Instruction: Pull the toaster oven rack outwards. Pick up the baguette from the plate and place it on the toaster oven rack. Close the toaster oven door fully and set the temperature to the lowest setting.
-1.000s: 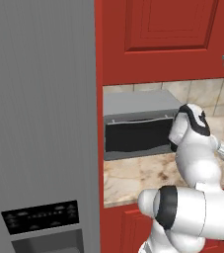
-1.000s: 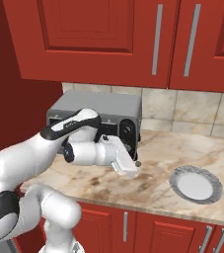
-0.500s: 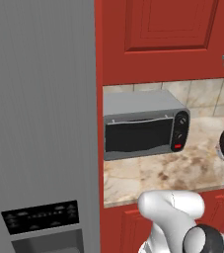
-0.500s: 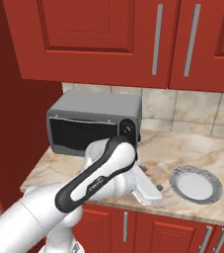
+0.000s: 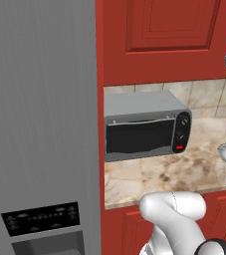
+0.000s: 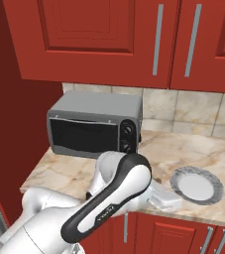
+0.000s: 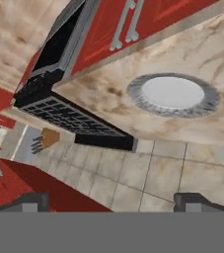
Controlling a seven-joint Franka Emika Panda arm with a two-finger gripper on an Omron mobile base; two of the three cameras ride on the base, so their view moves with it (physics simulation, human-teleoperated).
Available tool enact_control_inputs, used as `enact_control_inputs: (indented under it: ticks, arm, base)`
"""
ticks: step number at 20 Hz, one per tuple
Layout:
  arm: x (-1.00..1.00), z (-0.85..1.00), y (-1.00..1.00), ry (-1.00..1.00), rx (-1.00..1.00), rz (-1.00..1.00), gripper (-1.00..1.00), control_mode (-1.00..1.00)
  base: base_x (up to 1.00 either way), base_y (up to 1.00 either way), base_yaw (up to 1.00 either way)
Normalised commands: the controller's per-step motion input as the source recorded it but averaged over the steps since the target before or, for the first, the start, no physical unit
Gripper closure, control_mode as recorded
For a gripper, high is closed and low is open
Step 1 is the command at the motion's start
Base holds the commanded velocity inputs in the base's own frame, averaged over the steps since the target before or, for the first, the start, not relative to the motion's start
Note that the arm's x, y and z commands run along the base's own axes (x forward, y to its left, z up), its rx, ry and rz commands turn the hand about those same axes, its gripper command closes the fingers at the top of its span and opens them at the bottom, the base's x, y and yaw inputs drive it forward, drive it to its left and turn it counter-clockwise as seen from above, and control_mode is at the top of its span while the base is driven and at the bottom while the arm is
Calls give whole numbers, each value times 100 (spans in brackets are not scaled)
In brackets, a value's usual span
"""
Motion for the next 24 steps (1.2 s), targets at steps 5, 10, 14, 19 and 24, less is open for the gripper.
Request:
enact_control_inputs:
  ticks: [5, 10, 14, 19, 24]
  arm:
    - [0, 0, -18, 39, -53, -1, -100, -100]
    - [0, -1, -21, 34, -52, 0, -100, -100]
    - [0, 0, -28, 30, -51, 0, -100, -100]
    - [0, 0, -20, 31, -55, 0, -100, -100]
    - [0, 0, -1, 35, -61, 0, -100, -100]
  base:
    - [0, 0, 0]
    - [0, 0, 0]
    - [0, 0, 0]
    - [0, 0, 0]
    - [0, 0, 0]
